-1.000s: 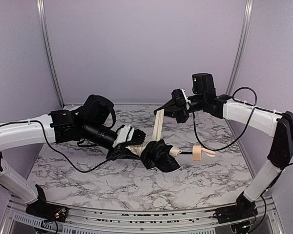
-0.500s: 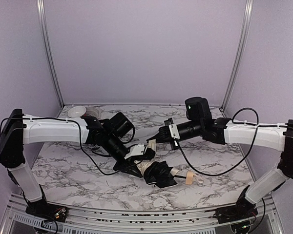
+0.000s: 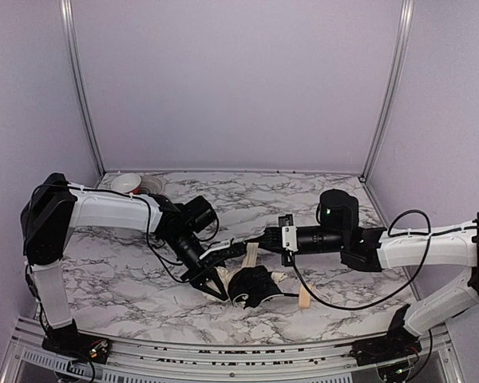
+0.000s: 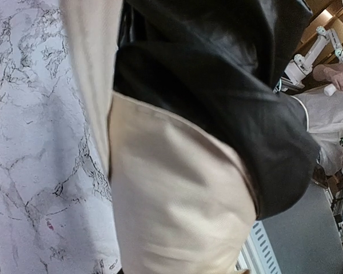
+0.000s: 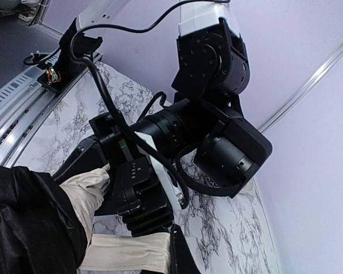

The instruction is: Put away the umbrella

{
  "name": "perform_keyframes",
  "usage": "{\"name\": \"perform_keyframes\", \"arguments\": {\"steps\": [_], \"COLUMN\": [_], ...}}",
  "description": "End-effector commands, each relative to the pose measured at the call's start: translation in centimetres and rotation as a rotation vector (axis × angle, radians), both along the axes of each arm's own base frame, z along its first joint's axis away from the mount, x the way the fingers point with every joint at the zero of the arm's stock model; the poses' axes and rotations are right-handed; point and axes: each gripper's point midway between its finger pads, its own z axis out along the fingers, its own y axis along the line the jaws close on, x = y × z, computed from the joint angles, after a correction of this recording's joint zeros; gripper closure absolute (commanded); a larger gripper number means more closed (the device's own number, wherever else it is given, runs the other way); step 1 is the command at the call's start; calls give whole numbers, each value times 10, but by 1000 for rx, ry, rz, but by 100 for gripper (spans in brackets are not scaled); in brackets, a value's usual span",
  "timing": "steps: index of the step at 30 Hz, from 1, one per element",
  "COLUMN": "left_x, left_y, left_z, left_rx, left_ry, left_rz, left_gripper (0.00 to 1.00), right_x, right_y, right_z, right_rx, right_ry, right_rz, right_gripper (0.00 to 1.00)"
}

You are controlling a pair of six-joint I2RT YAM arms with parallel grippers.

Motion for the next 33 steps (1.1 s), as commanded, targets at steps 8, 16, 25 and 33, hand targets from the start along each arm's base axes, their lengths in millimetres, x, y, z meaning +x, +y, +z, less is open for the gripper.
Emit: {"name": "perform_keyframes", "arguments": {"steps": [8,16,25,33], "left_x": [33,57,168,203], "left_y": [-4,-9,18,41], "left_z": [-31,-57,-64,-26], "left_rx": [249,352,345,242], "left_ry": [110,98,-108,-496], "left_rz": [214,323,868,1092], "left_gripper": [100,100,100,100], "right_x": [-40,-62,-72,-24], "right_y": [24,63,76,80], "right_z": [65,43,-36,-119], "right_rx": [148,78,-83,-242], "right_ry": [-175,-248,-218,-360], "right_rz": [105,205,165,-29], "right_gripper": [100,100,99,100]}}
